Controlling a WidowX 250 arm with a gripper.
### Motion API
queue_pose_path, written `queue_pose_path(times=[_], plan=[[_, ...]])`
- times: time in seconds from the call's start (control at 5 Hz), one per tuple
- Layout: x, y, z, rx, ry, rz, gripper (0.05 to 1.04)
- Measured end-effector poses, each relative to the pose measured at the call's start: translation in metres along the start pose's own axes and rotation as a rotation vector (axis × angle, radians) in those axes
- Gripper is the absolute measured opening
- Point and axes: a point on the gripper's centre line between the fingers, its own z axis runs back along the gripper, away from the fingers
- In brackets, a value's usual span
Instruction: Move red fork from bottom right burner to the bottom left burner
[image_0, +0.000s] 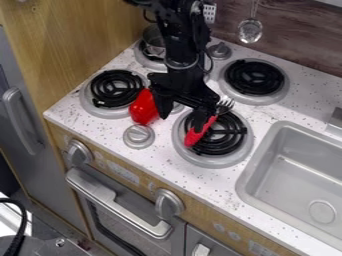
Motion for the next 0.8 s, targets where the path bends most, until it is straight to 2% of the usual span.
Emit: queue_pose_path(times=[0.2,0.4,0.6,0.8], plan=[[-0.008,-0.001,-0.010,-0.001,0.038,0.000,0.998],[0.005,-0.005,-0.029,0.006,0.059,0.011,0.998],[0.021,-0.010,-0.038,-0.001,0.046,0.028,0.998],[0.034,-0.018,-0.051,0.021,0.035,0.046,0.998]])
